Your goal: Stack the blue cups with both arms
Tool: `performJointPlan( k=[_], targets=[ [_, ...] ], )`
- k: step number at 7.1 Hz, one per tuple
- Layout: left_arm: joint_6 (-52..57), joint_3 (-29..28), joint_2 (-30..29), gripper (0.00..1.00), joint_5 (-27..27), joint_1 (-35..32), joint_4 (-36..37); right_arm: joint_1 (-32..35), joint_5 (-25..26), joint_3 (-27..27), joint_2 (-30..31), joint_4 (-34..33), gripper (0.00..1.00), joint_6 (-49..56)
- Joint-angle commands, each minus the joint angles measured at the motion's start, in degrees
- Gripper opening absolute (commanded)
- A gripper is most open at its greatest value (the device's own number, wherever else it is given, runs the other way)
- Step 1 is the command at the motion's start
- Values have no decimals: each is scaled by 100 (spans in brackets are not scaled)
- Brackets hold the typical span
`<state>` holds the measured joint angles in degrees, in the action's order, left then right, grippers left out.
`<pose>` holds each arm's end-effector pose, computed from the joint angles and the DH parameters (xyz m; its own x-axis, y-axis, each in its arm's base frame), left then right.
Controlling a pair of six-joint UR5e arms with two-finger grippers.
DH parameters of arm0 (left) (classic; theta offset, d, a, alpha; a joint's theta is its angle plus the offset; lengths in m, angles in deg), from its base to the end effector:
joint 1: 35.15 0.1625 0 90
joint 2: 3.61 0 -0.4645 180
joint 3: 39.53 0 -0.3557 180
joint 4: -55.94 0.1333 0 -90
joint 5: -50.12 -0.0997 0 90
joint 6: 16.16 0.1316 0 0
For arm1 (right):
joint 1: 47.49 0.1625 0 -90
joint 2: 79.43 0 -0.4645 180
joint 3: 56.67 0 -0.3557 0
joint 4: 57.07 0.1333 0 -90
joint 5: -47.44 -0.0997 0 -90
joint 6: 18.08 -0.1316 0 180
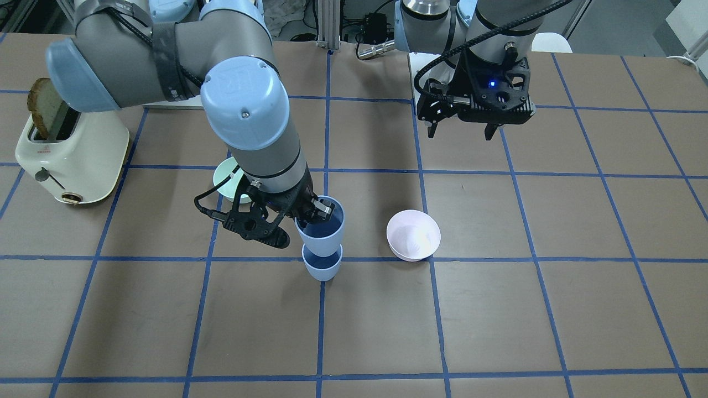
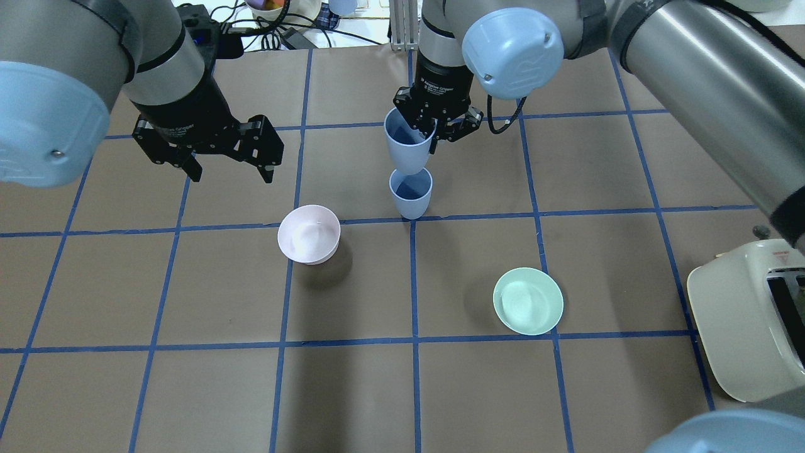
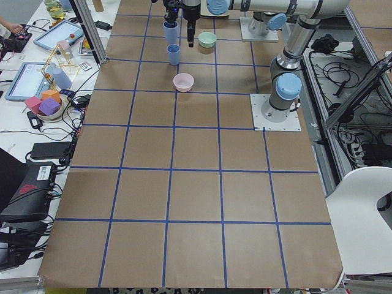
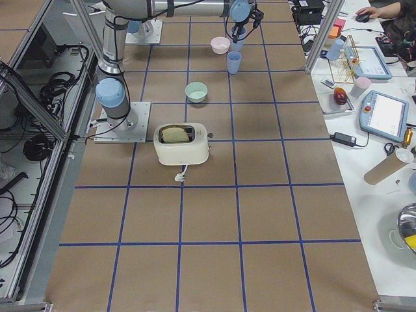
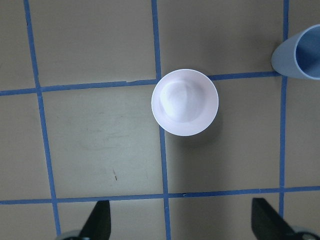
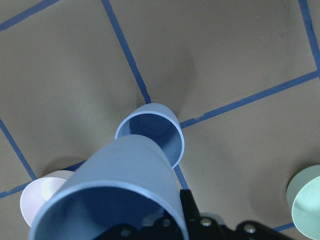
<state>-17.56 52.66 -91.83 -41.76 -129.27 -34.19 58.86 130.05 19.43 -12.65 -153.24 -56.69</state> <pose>-0.1602 -0.4293 0.4918 -0.9983 0.0477 -0.0330 0.0475 0.9988 0.0086 0.3205 -0.5589 0.3960 -0.9205 0.3850 -0.0661 0.3754 0.9187 0.1231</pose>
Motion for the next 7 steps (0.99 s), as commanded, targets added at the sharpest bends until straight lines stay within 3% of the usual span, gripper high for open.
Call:
performJointPlan(
  k=[1, 7],
  targets=[
    [-1, -9, -2, 100, 4, 8, 3, 27, 18, 19, -121, -24, 0, -59],
    [-18, -35, 7, 100, -5, 8, 3, 27, 97, 63, -262, -15, 0, -59]
  ],
)
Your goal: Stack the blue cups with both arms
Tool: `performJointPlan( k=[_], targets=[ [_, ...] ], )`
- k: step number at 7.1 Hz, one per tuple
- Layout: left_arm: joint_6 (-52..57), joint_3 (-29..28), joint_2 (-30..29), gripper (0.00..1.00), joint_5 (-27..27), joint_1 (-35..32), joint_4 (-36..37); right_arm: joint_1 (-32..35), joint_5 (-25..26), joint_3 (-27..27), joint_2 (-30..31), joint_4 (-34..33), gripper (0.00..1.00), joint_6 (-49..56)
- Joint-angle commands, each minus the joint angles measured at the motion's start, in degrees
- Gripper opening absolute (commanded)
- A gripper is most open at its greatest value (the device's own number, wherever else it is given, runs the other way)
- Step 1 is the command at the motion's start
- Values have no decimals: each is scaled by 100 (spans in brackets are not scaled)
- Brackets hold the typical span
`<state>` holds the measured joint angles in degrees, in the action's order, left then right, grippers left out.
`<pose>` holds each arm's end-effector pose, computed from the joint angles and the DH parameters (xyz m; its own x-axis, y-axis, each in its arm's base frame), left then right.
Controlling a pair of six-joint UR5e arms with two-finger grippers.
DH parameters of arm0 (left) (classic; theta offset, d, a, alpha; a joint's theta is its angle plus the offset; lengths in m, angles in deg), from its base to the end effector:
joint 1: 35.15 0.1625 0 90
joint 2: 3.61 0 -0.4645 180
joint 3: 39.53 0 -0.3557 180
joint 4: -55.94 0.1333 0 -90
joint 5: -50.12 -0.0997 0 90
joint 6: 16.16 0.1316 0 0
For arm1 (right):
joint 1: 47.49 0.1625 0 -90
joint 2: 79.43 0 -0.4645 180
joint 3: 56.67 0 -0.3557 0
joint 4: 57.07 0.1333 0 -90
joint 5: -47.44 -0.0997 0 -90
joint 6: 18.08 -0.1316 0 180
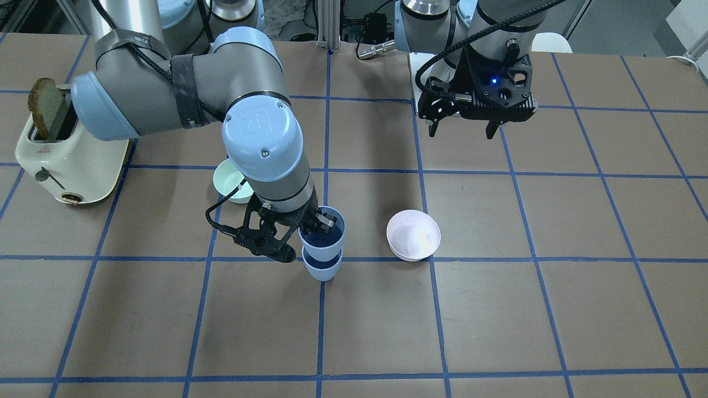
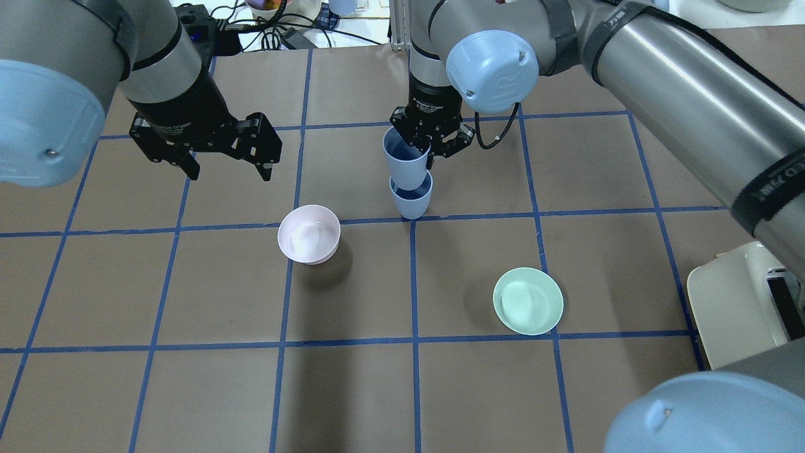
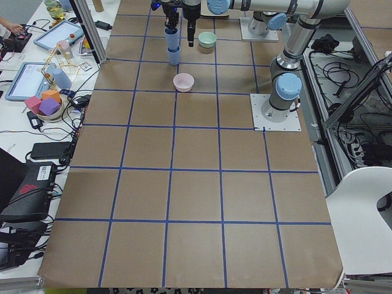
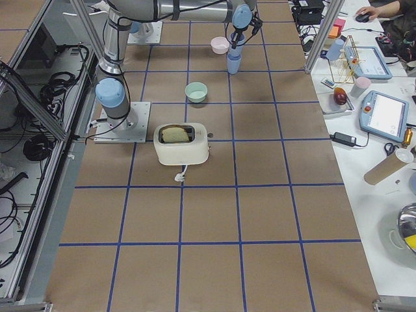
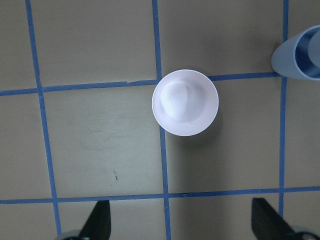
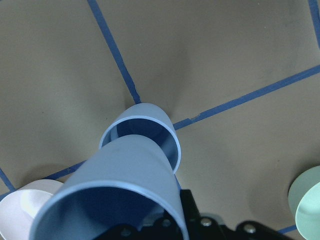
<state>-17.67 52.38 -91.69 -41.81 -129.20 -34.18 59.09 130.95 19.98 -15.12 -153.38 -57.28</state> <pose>-0.1596 -0.4294 0.4951 -0.9984 0.0443 -0.0337 0.0443 0.9990 0.0010 0.3230 -0.5656 0.3646 -0.9199 0.3915 -0.0207 0.3841 0.9106 0.1525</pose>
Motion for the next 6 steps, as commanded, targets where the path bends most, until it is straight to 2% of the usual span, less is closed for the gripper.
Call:
performJointPlan(
  k=[1, 5, 6],
  targets=[
    [-7, -7, 1, 100, 0, 1, 3, -5, 15, 16, -15, -2, 0, 0],
    [-7, -7, 10, 100, -53, 1, -6, -5, -2, 43, -155, -11, 1, -9],
    [-7, -7, 10, 100, -53, 1, -6, -5, 7, 17, -147, -54, 68, 0]
  ],
)
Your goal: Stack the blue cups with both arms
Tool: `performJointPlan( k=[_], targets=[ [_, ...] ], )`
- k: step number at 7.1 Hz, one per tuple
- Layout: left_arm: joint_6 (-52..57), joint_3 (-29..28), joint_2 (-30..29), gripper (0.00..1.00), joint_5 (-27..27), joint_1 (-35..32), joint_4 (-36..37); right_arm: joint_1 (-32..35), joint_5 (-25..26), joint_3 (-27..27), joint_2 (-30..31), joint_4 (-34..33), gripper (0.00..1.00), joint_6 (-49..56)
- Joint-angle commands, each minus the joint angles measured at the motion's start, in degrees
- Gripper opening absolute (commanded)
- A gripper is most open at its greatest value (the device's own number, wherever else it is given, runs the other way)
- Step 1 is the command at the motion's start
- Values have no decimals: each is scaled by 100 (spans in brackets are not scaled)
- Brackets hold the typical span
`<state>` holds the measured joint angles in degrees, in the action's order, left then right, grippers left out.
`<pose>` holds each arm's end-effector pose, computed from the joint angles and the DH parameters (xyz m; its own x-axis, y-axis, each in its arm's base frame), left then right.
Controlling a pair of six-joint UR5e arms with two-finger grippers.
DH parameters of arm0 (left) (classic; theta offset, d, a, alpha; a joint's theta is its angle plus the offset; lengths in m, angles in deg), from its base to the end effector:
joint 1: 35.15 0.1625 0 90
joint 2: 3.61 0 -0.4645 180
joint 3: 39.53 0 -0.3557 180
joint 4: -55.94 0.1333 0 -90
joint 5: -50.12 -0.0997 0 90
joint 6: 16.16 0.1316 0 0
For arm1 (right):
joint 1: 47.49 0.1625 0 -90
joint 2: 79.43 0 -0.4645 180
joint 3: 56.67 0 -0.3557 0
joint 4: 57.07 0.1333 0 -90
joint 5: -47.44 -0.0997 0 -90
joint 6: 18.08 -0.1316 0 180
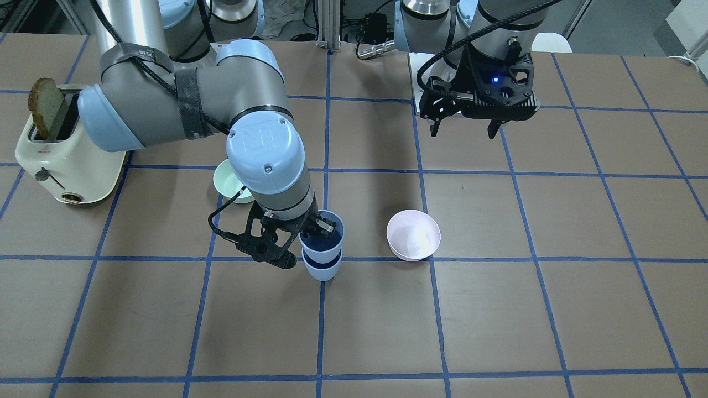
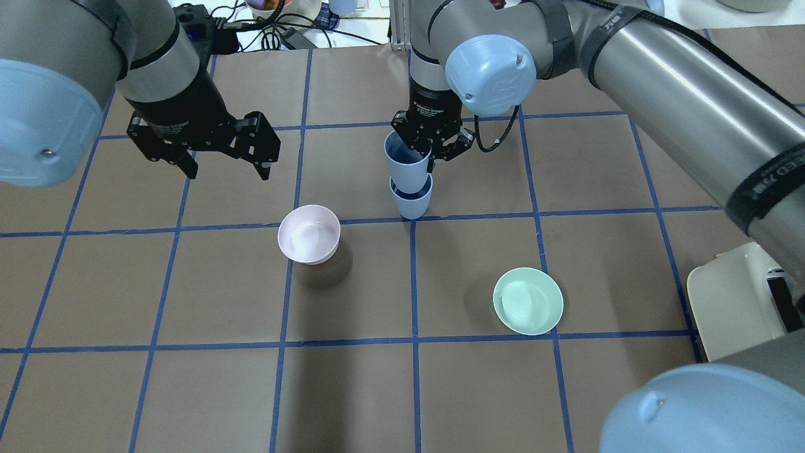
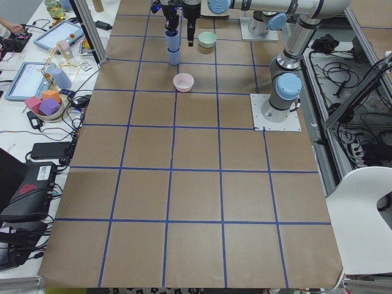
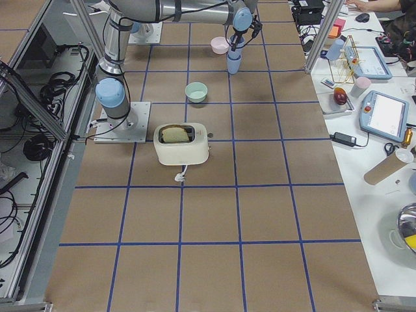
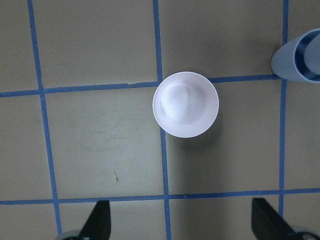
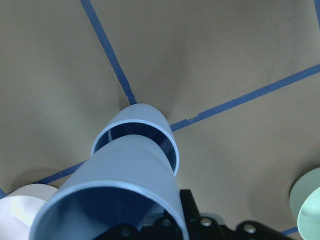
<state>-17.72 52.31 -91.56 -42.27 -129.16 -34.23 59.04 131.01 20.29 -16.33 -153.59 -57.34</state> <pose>-0.1582 -0.4289 0.4966 -0.9982 0.0427 -0.0417 0.0428 0.9991 -0.0018 0.3233 -0.5692 0.3491 -0.9193 0.3934 -0.0052 0.3870 0.9064 0.1692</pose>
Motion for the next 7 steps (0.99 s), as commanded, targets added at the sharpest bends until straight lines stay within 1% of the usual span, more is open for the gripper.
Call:
performJointPlan(
  k=[1, 3, 4, 5, 6, 7],
  targets=[
    [-2, 0, -3, 100, -7, -3, 8, 0, 1, 3, -26, -51, 100, 6],
    [-2, 0, -3, 100, -25, -3, 8, -79, 1, -84, 97, -16, 100, 24],
    [-2, 0, -3, 100, -33, -3, 8, -236, 1, -119, 324, -16, 100, 128],
    [-2, 0, -3, 100, -34, -3, 8, -559, -60, -181, 630, 28, 100, 155],
    [-2, 0, -3, 100, -34, -3, 8, -885, -9, -120, 886, 81, 100, 652],
    [-2, 0, -20, 100, -25, -3, 8, -1175, 131, -111, 1089, 490, 100, 1309]
  ],
)
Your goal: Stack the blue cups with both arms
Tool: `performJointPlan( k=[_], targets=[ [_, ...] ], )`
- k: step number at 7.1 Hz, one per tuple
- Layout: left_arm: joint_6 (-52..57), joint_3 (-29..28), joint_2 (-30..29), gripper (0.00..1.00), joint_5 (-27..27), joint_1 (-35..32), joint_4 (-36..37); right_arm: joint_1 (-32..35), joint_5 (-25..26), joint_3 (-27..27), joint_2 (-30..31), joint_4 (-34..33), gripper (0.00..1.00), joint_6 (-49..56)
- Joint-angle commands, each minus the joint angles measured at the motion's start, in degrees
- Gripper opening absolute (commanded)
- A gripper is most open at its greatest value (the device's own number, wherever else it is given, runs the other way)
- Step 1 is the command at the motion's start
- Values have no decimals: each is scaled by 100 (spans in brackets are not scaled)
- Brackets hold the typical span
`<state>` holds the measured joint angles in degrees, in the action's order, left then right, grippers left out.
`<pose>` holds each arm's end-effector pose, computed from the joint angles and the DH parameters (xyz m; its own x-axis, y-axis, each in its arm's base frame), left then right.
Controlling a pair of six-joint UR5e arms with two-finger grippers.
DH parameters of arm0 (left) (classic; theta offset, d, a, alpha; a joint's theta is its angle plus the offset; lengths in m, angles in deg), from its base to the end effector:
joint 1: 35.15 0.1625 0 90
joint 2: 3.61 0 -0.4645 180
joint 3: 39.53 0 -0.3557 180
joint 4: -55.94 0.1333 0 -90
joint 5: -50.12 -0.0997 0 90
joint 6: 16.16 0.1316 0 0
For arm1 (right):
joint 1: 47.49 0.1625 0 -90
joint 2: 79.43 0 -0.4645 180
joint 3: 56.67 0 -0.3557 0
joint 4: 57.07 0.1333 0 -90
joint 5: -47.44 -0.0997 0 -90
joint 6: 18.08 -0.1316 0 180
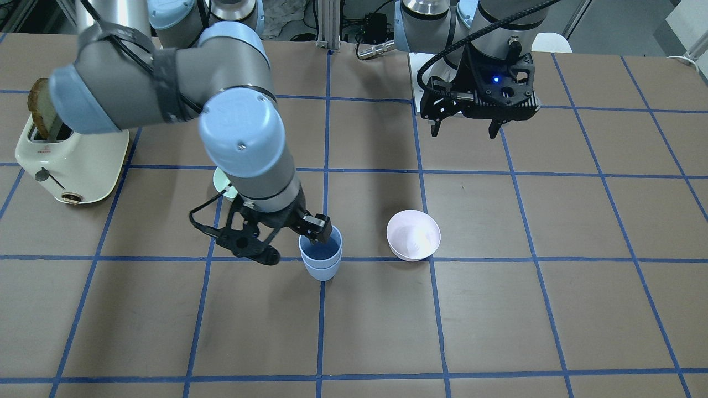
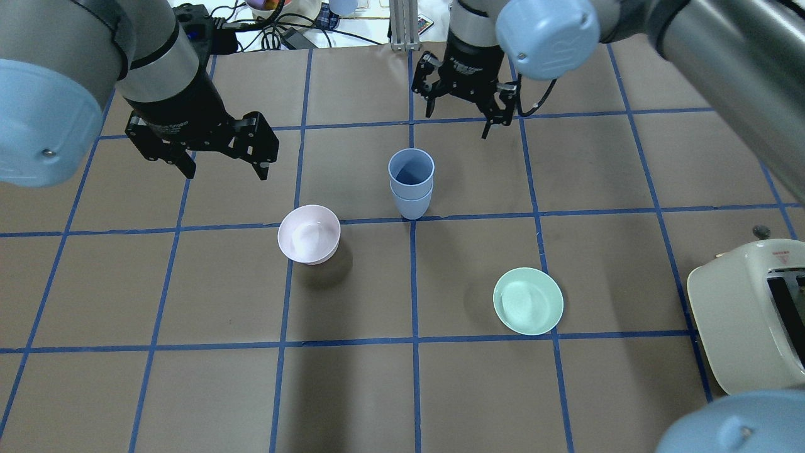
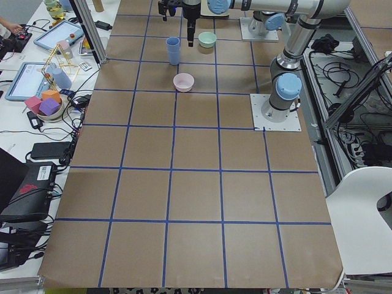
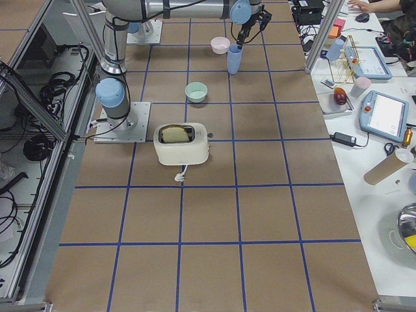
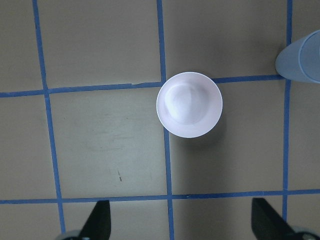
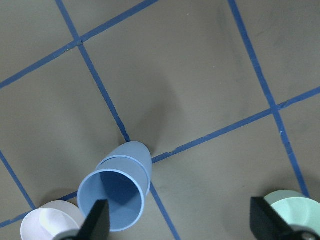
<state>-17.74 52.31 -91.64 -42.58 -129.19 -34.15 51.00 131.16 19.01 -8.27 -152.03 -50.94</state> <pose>-0.1578 -0.4295 0.4961 -0.9980 0.0428 -0.0471 0.0430 0.9991 -0.0020 0.2354 -0.5769 0.4440 -0.9058 0.4127 -0.0960 0.4093 0.9108 0.0529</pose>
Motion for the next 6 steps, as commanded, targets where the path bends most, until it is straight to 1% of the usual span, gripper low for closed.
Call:
performJointPlan(
  k=[1, 2, 3, 4, 5, 6],
  targets=[
    [0, 0, -12, 100, -2, -9, 0, -652, 318, 17, 459, 634, 100, 1293],
    [0, 0, -12, 100, 6, 0, 0, -803, 346, 26, 652, 924, 100, 2213],
    [0, 0, -21, 100, 6, -9, 0, -900, 416, 43, 732, 1153, 100, 2457],
    [-9, 0, -21, 100, 6, -9, 0, -858, 503, 87, 907, 1277, 100, 2468],
    [-9, 0, -21, 100, 6, -9, 0, -892, 522, 279, 1022, 1305, 100, 2668],
    [-9, 0, -4, 100, -2, -9, 0, -901, 696, 542, 1284, 1296, 100, 3009]
  ],
)
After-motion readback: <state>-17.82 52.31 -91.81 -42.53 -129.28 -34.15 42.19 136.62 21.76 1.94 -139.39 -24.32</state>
